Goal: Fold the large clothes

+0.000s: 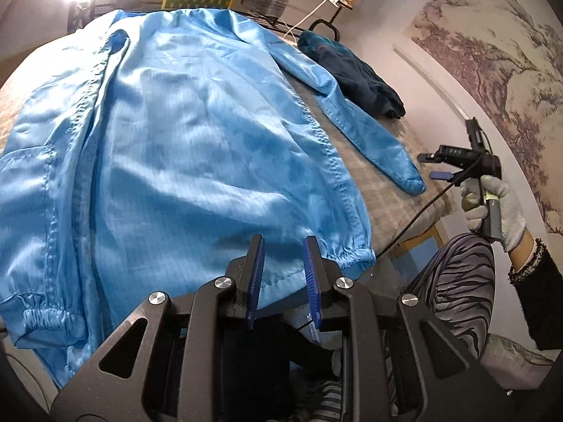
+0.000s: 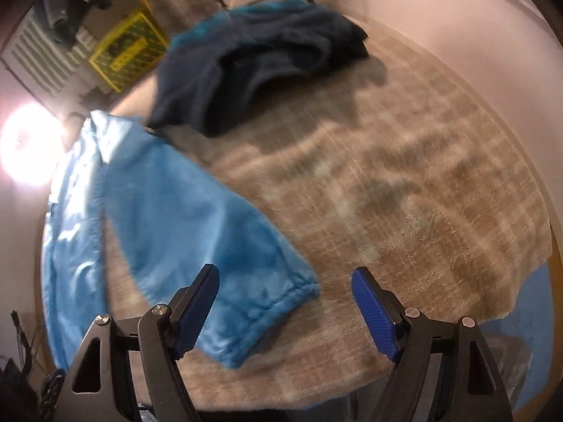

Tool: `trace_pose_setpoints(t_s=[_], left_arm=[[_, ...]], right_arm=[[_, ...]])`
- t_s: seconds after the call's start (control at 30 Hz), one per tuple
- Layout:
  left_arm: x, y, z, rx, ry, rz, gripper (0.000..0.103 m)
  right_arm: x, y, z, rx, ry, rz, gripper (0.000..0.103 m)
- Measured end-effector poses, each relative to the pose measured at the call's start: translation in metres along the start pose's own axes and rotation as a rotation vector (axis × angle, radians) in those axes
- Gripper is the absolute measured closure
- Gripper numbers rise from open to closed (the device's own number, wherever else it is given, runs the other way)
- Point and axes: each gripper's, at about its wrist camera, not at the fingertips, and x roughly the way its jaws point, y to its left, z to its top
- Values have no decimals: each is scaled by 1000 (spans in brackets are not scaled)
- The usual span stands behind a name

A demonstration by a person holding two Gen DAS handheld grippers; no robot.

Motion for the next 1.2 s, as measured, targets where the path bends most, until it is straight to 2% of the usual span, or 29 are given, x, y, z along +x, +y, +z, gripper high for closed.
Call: trace_pose_setpoints(t_s=[0.17,0.27,0.33,0.37,0.43,0.5,0.7,0.9,1.0,1.1,1.2], left_arm=[[-8,4,-3,-12,-15,1,82],[-12,3,-4,-5,-21,4,82],[-14,3,-4,-2,-26,5,82],[-14,2,-4,-4,-26,4,82],[-15,3,-4,-5,-29,4,82],[-16,3,-4,-5,-33,5,82],[-16,11,-2,-40,-40,1,82],[-15,22,0,-79,-51,-8,82],[-18,30,1,-109,-62,-9,82],[-23,37,2,-142,-79,-13,82],[-27,45,2,-171,-96,-8,82]], right_arm=[[14,8,5,-23,36,-23,23],[20,12,7,-32,45,-23,32],[22,14,6,-41,47,-32,51],[23,16,6,-49,47,-32,57],[24,20,6,-58,47,-30,84],[20,22,4,-58,26,-18,98],[-15,53,-5,-133,-88,34,103],[-68,114,-26,-293,-211,143,103],[-92,154,-51,-397,-238,235,103],[-108,197,-83,-559,-277,270,103],[-111,234,-119,-701,-263,319,103]])
